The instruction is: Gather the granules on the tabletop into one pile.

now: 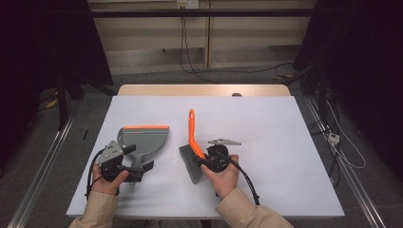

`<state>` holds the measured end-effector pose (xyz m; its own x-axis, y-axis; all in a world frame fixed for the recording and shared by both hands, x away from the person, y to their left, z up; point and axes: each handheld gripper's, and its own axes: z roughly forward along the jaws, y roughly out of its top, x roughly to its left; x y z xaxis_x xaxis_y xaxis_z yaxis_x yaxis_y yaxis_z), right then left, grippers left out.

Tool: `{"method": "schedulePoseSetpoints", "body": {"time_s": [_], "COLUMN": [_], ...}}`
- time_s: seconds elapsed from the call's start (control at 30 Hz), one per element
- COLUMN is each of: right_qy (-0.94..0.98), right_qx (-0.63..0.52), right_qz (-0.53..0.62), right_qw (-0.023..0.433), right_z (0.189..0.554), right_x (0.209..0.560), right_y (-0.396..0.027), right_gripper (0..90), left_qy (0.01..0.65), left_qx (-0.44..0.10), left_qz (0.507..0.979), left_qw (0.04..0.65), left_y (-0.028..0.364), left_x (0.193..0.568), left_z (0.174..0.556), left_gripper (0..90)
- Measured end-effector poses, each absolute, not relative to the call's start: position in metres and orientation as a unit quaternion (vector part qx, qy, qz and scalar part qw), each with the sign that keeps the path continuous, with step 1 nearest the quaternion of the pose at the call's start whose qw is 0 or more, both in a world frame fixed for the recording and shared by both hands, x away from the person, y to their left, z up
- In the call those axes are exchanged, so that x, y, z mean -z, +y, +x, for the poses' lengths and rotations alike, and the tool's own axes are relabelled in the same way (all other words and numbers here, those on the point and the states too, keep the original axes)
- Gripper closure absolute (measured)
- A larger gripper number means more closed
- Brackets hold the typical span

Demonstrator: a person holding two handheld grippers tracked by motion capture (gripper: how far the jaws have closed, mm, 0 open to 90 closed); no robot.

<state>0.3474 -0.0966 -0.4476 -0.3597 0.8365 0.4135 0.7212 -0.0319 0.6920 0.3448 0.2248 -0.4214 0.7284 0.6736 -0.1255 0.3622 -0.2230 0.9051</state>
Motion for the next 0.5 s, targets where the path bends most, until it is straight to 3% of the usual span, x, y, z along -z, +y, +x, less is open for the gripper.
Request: {"method": "schedulePoseSetpoints", "body": {"time_s": [0.5], "right_qy": [0.682], "right_qx": [-0.442], "right_qz": [0.578], "right_qw": [0.074], "right_z": [0.343], "right_x": [0.447], "right_y": [-0.115], "right_gripper": [69.9], "left_qy": [0.337], "left_qx": [-0.149], "left_qz": [0.770], "left_qw": [0.521], "left_y": [0.224], "left_x": [0.422], "left_z": [0.345], "left_gripper": [4.0]}}
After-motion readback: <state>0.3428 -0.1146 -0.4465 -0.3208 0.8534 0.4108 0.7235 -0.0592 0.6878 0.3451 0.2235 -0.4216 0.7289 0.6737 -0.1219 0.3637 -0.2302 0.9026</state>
